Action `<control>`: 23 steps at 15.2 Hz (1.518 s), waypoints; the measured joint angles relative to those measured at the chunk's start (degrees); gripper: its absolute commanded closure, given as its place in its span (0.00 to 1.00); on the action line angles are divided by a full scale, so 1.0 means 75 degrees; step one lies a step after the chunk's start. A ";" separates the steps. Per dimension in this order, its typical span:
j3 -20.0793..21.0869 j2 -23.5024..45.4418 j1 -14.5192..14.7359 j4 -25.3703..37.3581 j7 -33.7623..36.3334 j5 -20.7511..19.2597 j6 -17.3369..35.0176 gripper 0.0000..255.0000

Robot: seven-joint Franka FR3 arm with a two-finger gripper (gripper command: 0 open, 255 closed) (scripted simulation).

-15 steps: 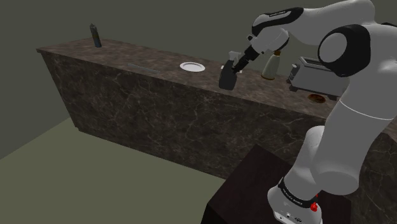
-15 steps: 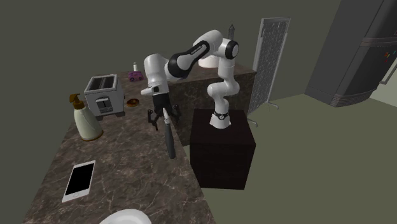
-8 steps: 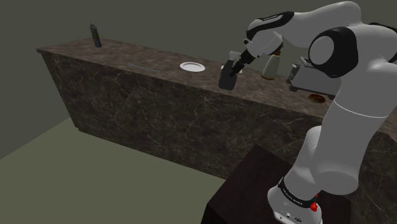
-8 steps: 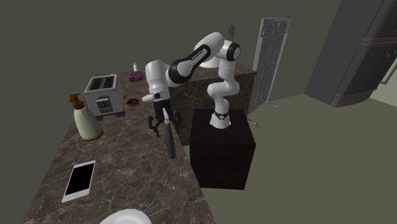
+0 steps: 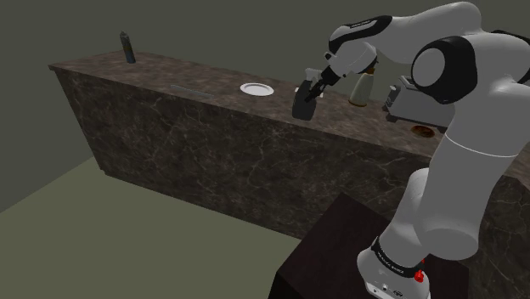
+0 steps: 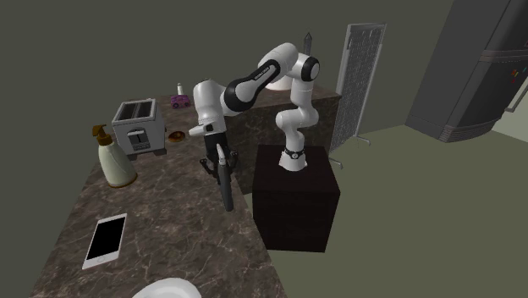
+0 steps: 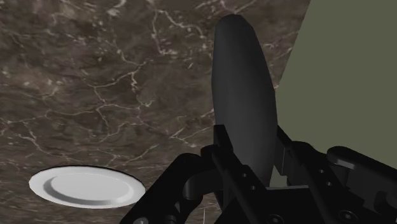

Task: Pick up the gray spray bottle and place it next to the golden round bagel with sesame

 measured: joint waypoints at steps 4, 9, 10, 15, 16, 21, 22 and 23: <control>-0.0001 -0.0003 0.0001 -0.0002 0.0001 -0.0002 0.0002 1.00; -0.0017 -0.0051 0.0017 0.0071 0.0088 -0.0086 -0.0071 1.00; -0.0029 -0.0077 0.0022 0.0130 0.0143 -0.0137 -0.0128 1.00; -0.0073 -0.0250 0.0085 0.0453 0.0493 -0.0436 -0.0423 1.00; -0.0087 -0.0264 0.0075 0.0538 0.0539 -0.0475 -0.0508 1.00; -0.0125 -0.0384 0.0095 0.0959 0.0868 -0.0721 -0.0896 1.00; -0.0127 -0.0426 0.0111 0.1014 0.0935 -0.0779 -0.0950 1.00; -0.0130 -0.0435 0.0112 0.1112 0.1000 -0.0813 -0.1034 1.00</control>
